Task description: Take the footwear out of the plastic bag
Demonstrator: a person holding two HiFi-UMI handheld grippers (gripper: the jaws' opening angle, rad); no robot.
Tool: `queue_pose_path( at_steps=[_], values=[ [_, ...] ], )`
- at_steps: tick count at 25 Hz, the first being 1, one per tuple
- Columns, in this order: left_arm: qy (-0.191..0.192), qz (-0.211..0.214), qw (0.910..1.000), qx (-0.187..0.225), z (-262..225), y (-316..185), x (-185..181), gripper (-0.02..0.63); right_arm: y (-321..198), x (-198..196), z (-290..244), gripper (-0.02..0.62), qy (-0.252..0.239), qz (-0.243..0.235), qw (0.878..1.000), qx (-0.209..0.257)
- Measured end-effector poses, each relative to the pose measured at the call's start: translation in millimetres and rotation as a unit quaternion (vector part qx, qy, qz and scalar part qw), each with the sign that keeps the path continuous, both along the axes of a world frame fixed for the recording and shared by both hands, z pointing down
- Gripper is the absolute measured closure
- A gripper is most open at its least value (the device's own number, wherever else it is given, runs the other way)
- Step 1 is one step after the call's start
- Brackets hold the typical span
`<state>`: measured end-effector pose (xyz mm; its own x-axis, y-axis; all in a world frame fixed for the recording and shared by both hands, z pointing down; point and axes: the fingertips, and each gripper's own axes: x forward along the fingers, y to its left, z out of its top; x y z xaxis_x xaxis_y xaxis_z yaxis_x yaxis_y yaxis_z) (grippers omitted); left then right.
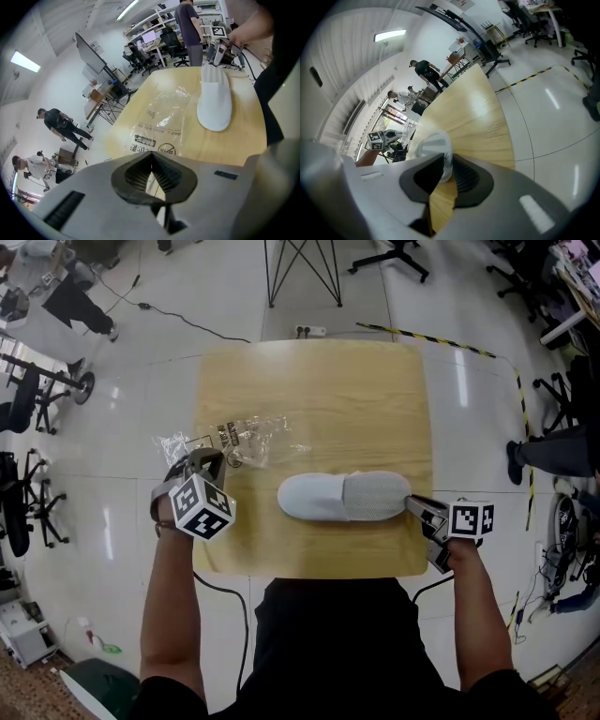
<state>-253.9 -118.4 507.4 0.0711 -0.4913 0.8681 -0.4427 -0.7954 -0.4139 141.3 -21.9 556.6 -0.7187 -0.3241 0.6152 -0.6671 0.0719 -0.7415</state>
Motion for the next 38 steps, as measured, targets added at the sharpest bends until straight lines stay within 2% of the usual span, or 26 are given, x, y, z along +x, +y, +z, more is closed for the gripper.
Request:
queue_pose_path(
  at_steps=[10,20,27,29,31,33,38],
  values=[
    [0.046,0.057,0.9971,-0.018,5,-27,108,0.598,8,-42,-11,0.537,-0.021,-0.016,1.0,0.009],
    [0.065,0.096,0.9915,-0.061,30,-16,181,0.598,22,-61,-12,0.538,-0.027,-0.003,1.0,-0.002],
    [0.064,0.096,0.9902,-0.08,44,-23,198,0.591,29,-65,-7,0.534,-0.015,0.018,1.0,-0.018],
    [0.072,0.099,0.9892,-0.082,46,-23,199,0.542,30,-66,-10,0.528,-0.007,0.023,1.0,-0.013],
    [0.082,0.106,0.9875,-0.083,46,-21,198,0.49,31,-67,-19,0.462,-0.001,0.026,1.0,0.002],
    [0.092,0.114,0.9856,-0.084,43,-17,196,0.446,35,-64,-28,0.439,0.005,0.034,0.999,0.016],
    [0.139,0.119,0.9792,-0.089,27,-11,187,0.416,49,-55,-47,0.437,0.02,0.069,0.997,0.036]
  ],
)
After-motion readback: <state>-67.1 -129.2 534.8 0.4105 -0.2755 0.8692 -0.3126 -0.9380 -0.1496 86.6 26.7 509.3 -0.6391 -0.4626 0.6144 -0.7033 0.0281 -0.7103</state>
